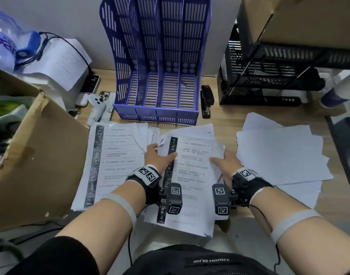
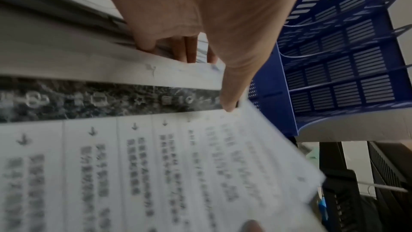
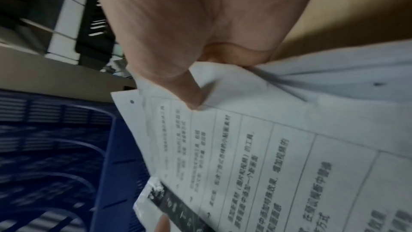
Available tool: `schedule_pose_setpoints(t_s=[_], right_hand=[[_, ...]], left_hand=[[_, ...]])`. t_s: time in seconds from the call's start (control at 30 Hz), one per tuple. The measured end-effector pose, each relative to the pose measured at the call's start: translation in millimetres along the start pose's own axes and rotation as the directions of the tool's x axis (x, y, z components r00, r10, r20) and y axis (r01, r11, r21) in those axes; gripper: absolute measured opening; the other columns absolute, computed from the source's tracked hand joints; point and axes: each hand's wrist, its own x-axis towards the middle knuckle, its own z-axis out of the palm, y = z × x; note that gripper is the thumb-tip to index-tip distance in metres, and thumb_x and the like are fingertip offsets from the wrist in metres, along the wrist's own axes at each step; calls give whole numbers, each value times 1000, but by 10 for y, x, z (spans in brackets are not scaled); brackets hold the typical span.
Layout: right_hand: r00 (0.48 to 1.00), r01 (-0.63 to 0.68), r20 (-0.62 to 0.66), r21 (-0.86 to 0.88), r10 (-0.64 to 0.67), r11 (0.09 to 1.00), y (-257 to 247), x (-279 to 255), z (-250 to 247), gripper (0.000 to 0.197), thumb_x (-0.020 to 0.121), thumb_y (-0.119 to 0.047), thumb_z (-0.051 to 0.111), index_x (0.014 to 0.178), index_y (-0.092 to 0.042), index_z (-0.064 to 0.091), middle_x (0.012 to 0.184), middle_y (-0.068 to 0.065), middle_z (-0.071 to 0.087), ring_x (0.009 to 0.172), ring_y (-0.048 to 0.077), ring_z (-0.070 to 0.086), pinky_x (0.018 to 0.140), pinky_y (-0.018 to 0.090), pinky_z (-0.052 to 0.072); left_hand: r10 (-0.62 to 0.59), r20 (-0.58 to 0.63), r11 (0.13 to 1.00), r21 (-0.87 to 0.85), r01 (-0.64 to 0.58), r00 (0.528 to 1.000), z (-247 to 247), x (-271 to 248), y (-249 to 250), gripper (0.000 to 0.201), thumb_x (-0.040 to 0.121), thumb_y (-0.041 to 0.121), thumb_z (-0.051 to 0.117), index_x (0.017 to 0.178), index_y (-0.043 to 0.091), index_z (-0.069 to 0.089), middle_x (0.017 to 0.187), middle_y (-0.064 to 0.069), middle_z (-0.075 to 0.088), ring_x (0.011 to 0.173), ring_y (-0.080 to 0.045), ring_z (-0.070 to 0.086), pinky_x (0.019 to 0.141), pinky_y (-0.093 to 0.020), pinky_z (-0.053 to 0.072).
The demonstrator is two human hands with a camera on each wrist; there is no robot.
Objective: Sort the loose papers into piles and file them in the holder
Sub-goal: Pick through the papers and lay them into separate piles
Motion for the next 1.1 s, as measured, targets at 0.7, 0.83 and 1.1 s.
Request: schedule_pose_setpoints(t_s=[0.7, 0.83, 1.1], right_hand=[[740, 603, -444, 105, -506, 791, -958, -642, -200, 17, 83, -16, 72, 94, -19, 60, 94, -5, 65, 84, 7, 61, 71, 22, 49], [753, 580, -399, 27, -523, 814, -794, -541, -206, 24, 82, -19, 70, 104, -15, 63, 101, -1, 67, 94, 13, 64, 81, 29, 52], [898, 363, -262, -9, -352, 932, -839, -550, -35, 7, 92, -26, 61, 92, -24, 68, 95, -3, 73, 94, 18, 67, 86, 36, 53]], left_hand=[[673, -7, 725, -189, -662, 739, -423, -261, 1119, 36, 81, 46, 74, 94, 13, 73, 88, 1, 69, 79, 0, 63, 68, -13, 46], [661, 29, 736, -217, -641, 749, -415, -258, 1124, 20, 87, 33, 71, 99, 18, 74, 94, 3, 73, 80, 5, 64, 68, -8, 46], [484, -81, 746, -482, -459, 871, -692, -248, 1201, 31, 89, 30, 70, 107, 4, 70, 105, -11, 75, 99, -25, 72, 85, -39, 60]])
